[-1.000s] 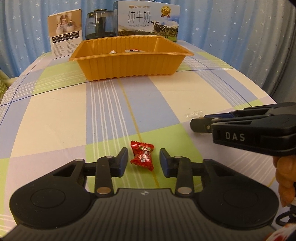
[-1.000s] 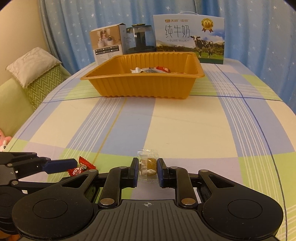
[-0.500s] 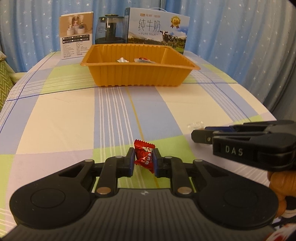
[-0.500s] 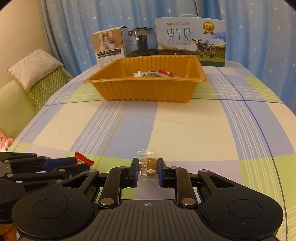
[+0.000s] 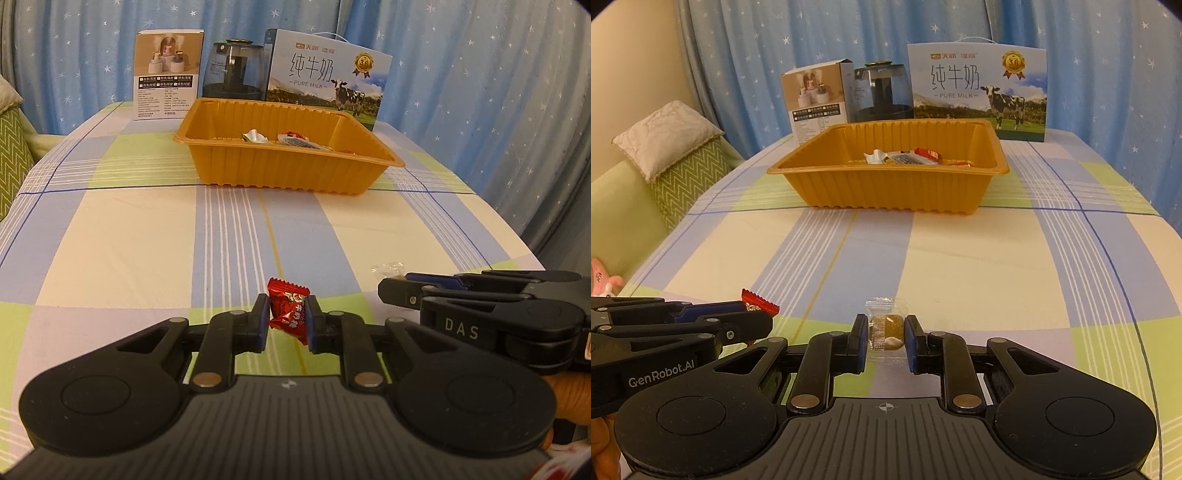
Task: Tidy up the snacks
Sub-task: 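Carry the red candy and clear wrapped candy over the orange tray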
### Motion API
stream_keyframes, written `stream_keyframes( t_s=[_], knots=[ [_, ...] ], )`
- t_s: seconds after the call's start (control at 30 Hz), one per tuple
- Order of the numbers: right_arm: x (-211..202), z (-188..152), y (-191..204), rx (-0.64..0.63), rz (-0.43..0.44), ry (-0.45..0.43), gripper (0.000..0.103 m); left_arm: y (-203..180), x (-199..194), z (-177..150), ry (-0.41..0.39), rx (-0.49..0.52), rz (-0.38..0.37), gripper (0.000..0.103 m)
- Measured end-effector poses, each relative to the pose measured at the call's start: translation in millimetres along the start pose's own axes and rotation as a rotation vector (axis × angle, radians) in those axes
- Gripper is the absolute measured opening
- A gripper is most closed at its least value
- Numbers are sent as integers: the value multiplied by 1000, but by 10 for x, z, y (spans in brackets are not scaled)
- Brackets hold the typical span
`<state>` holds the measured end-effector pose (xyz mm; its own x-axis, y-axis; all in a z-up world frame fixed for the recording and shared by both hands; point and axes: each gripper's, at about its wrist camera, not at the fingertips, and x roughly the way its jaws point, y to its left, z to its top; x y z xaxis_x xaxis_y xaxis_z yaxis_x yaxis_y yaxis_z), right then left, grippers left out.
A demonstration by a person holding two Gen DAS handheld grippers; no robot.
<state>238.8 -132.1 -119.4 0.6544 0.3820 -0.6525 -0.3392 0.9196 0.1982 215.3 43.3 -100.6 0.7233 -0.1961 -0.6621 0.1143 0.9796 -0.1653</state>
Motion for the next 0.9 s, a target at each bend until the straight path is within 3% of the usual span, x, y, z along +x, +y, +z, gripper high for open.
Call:
stream_keyframes(
  t_s=[0.17, 0.53, 0.9],
  knots=[
    [-54, 51, -7, 2, 1, -17, 21, 11, -25, 52, -10, -16, -10, 17],
    [-201, 520, -160, 26, -16, -116, 21, -20, -86, 456, -99, 12, -26, 17],
    [-68, 977, -361, 55, -30, -173, 21, 47, 177, 964, -170, -13, -27, 17]
  ],
)
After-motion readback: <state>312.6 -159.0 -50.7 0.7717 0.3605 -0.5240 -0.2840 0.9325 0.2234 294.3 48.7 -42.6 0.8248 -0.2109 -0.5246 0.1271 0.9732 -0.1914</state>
